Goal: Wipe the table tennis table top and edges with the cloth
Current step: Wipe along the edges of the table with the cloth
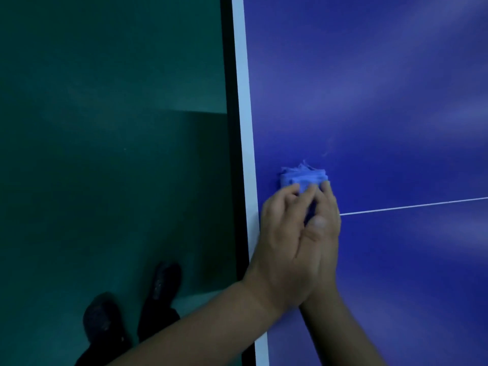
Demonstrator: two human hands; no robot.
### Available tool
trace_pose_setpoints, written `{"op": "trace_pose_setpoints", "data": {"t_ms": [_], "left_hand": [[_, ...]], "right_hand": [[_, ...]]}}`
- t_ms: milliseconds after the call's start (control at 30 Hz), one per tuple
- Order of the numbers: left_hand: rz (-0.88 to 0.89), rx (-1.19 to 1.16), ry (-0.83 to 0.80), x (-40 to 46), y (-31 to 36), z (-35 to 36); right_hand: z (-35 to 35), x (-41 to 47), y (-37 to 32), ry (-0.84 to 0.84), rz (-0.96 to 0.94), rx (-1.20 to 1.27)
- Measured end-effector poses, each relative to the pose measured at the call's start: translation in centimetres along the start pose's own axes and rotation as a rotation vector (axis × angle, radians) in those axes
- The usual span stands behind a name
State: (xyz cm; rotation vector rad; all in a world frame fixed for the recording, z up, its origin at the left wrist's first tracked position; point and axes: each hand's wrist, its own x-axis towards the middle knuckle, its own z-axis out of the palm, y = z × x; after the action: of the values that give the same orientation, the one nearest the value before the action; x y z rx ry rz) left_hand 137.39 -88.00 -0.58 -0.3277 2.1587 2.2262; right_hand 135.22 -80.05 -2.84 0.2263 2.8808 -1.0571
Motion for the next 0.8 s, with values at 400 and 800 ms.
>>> {"op": "trace_pose_setpoints", "data": {"t_ms": [400, 800], "left_hand": [[-0.148, 0.058, 0.365, 0.7, -5.9, -7.8], [-0.228, -0.062, 0.413, 0.4, -5.0, -7.6]], "right_hand": [[-1.7, 14.9, 2.3, 0.279, -0.019, -0.285], [1.4, 9.7, -0.9, 0.112, -0.200, -0.441]]}}
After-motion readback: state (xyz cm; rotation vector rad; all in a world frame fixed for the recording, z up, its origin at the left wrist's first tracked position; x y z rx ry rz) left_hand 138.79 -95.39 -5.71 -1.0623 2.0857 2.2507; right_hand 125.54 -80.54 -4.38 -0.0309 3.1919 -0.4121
